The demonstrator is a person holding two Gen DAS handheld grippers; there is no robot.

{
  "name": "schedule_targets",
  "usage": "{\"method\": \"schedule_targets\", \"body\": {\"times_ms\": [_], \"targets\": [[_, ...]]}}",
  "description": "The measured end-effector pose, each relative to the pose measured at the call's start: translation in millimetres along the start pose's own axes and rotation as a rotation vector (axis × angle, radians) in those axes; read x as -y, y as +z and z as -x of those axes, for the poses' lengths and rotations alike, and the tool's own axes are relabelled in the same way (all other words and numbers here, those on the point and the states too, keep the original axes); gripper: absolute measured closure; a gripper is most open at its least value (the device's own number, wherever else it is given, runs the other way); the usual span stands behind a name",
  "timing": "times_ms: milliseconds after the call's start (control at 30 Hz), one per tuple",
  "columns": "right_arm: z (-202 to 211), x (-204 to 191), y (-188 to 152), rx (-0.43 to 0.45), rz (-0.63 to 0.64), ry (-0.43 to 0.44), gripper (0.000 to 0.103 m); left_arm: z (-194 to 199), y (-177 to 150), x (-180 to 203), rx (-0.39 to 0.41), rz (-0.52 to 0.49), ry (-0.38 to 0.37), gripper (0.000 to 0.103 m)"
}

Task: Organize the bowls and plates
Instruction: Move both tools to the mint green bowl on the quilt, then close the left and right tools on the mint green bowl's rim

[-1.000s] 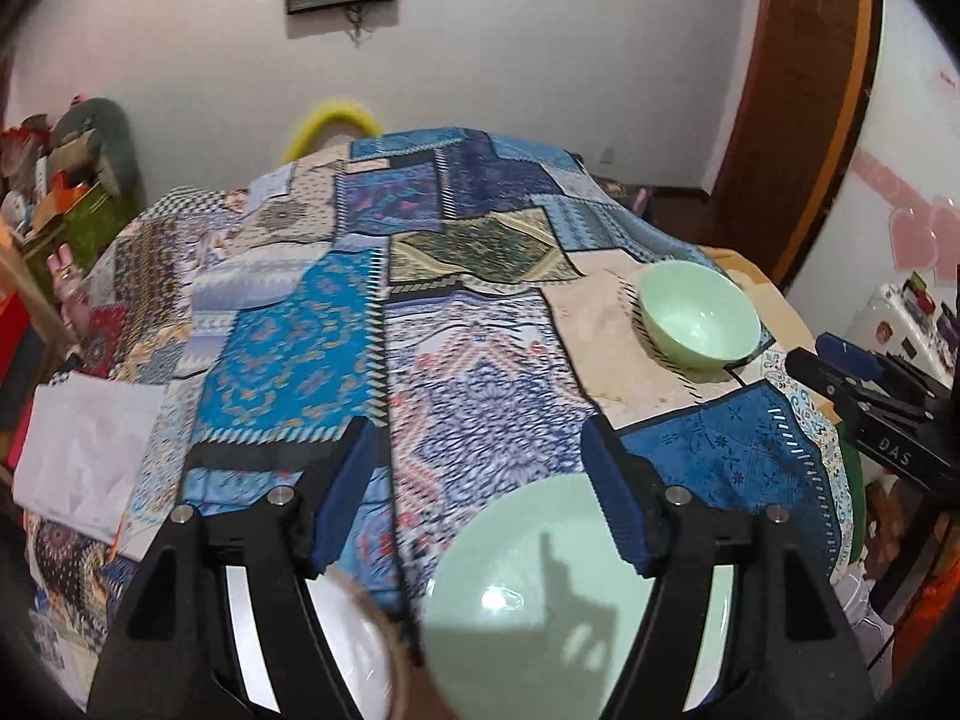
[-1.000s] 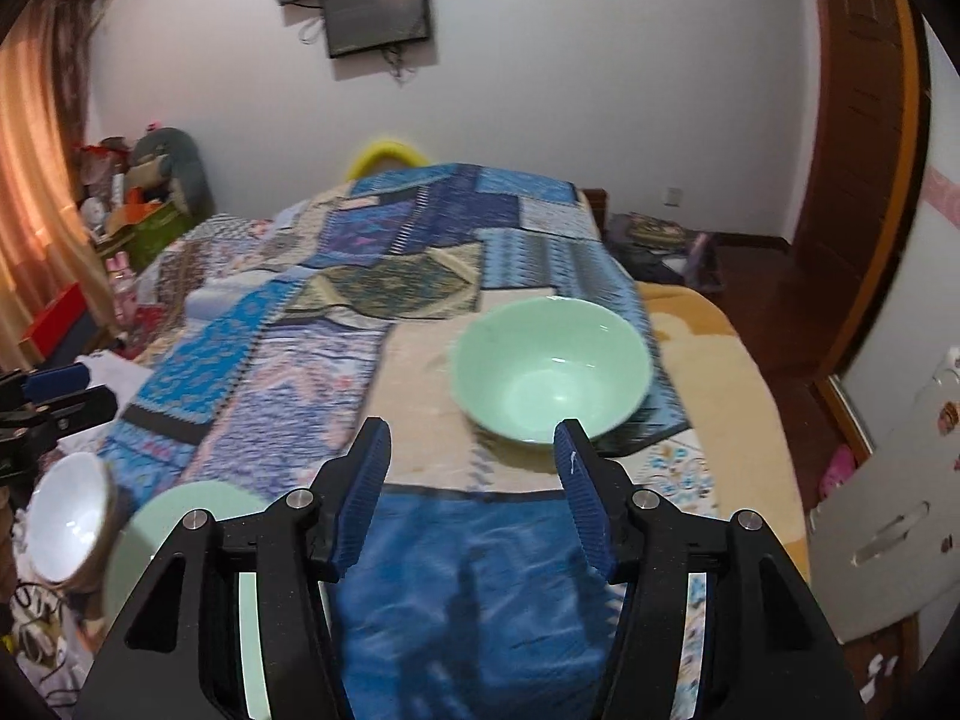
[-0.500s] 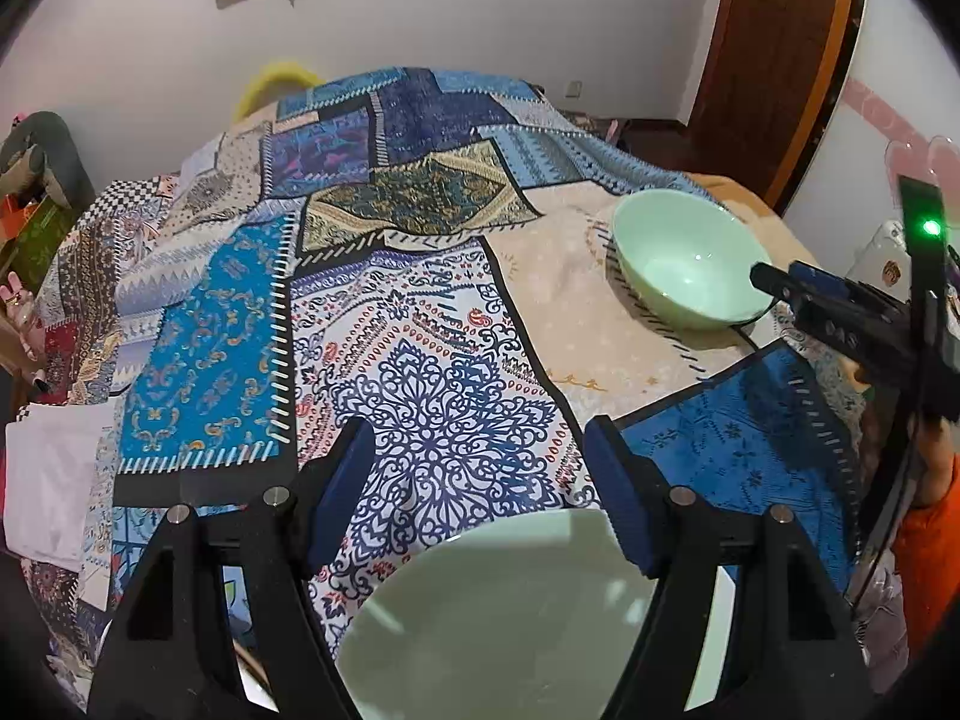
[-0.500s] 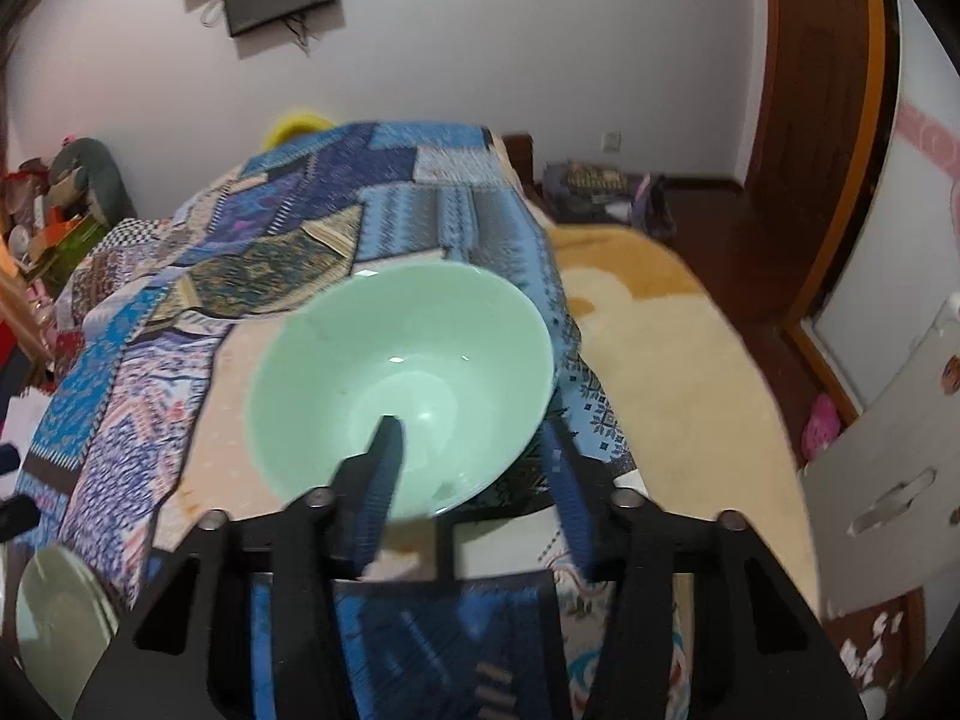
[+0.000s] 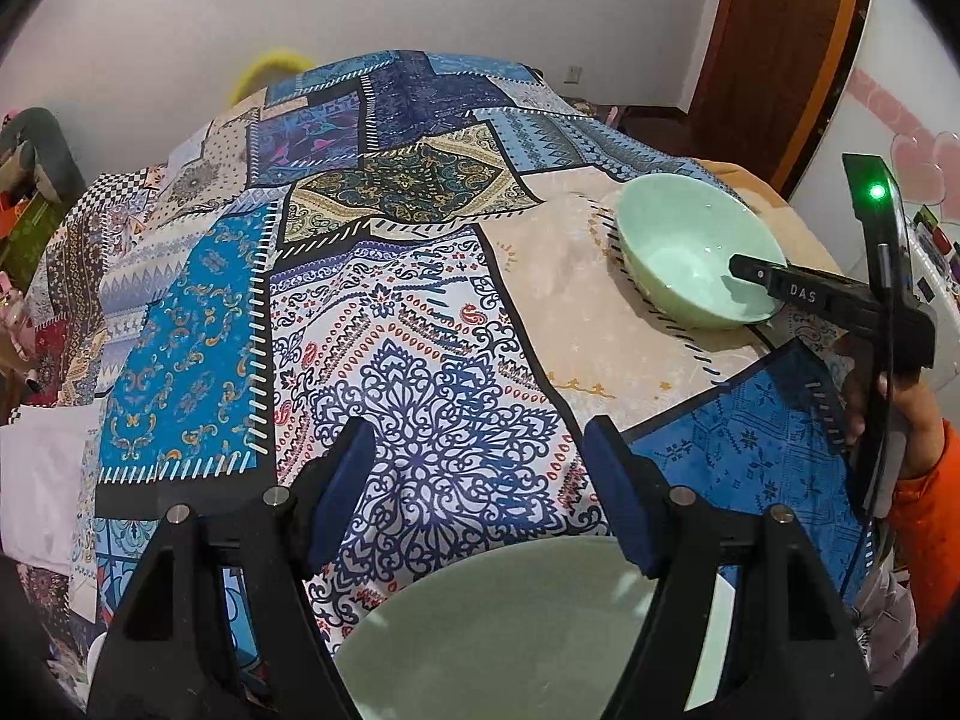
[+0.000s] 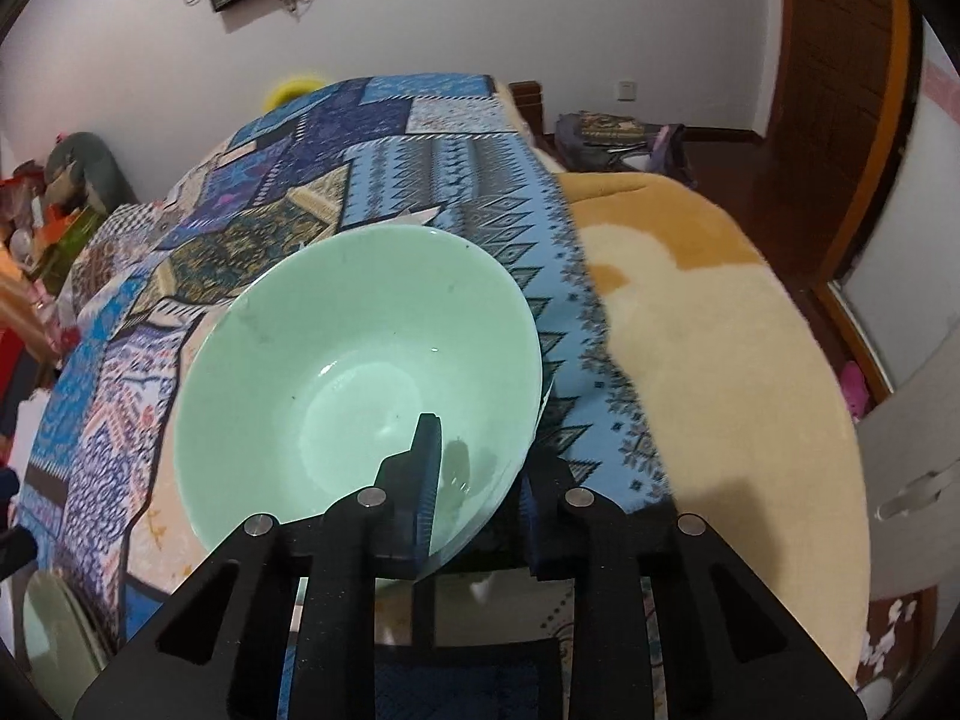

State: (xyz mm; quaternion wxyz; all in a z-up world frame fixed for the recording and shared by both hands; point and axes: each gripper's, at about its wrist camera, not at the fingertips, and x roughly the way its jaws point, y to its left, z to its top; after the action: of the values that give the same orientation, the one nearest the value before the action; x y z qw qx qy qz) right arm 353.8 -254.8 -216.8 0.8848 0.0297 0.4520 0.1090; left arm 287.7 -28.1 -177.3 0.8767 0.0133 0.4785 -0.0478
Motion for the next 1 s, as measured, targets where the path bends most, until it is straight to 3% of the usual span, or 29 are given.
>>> {"method": "schedule_targets", "body": {"times_ms": [433, 767, 833, 1000], "targets": [[15, -44, -27, -0.035, 0.163, 0.179, 0.081, -14, 16, 17, -0.047, 0.020, -0.038, 0.031], [10, -65, -36, -0.098, 0.233, 0.260, 0.081, -53, 31, 16, -0.102, 0.024, 0.025, 0.032], [7, -62, -33, -0.111, 0.208, 0.276, 0.080, -62, 31, 14, -0.134, 0.034, 0.007, 0.040], [2, -64, -27, -0.102, 0.160, 0.275, 0.077, -79, 29, 17, -0.176, 0.017, -0.010, 0.071]]}}
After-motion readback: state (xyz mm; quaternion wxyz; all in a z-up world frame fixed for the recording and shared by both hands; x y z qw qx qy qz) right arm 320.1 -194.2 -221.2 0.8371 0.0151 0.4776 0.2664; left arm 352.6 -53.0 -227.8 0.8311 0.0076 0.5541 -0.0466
